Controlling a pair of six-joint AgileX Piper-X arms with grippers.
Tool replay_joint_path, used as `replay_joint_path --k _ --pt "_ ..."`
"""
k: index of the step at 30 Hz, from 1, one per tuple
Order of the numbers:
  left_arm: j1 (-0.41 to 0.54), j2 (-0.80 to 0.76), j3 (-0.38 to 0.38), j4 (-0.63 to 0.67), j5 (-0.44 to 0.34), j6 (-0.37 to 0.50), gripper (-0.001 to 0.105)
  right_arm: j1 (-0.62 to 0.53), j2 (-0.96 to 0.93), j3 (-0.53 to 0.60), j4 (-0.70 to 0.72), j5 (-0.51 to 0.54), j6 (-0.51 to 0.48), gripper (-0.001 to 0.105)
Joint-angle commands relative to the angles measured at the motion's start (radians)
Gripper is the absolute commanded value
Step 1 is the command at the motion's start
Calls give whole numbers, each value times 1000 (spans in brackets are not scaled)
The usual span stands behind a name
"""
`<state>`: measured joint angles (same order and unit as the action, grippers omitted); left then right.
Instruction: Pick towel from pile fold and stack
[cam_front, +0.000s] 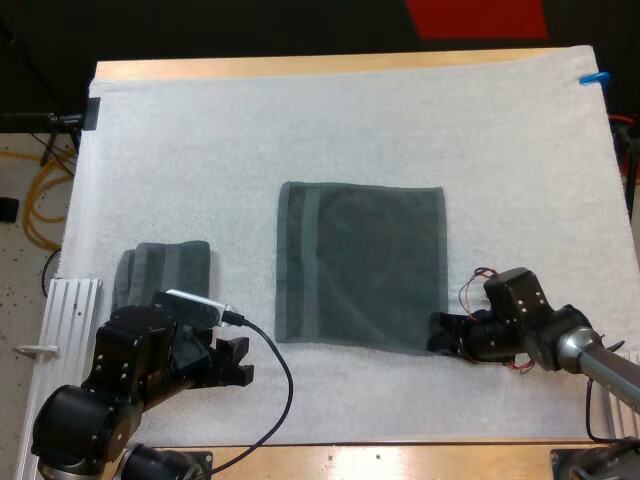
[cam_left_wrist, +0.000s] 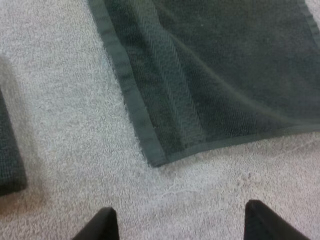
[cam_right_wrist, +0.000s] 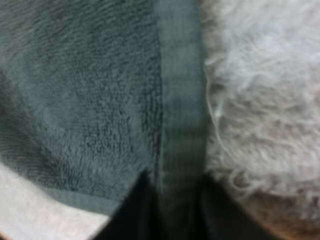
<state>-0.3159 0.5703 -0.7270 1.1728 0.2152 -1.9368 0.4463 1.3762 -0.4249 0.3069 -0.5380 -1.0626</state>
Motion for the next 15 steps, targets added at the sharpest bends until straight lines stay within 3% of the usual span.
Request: replay_joint_path --k 1,4,9,15 --pt "-7 -3 1 -14 6 -11 52 2 4 2 7 15 -11 0" --pt "-7 11 23 -49 16 -11 52 2 4 2 9 25 -26 0" --pt "-7 79 79 -134 199 -48 52 2 4 2 13 25 -67 0" --pt "-7 227 128 -275 208 -109 52 2 4 2 31 18 -87 0"
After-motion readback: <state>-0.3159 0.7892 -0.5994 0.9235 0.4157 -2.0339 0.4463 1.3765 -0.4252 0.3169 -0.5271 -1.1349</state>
